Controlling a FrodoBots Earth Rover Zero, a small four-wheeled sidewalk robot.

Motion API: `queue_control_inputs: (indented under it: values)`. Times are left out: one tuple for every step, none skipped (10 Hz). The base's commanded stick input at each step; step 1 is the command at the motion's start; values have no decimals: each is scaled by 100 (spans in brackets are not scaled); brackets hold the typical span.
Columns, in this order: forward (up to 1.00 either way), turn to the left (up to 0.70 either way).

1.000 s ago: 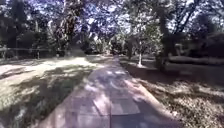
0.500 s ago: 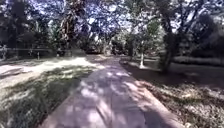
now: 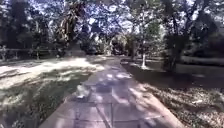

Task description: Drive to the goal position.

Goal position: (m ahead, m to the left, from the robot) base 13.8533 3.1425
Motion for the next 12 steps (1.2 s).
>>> queue_control_inputs:
  values:
    - [50, 0]
    - [50, 0]
    - [50, 0]
    - [50, 0]
    - [50, 0]
    - [50, 0]
    - [50, 0]
    - [50, 0]
    - [50, 0]
    - [50, 0]
    - [50, 0]
    - [50, 0]
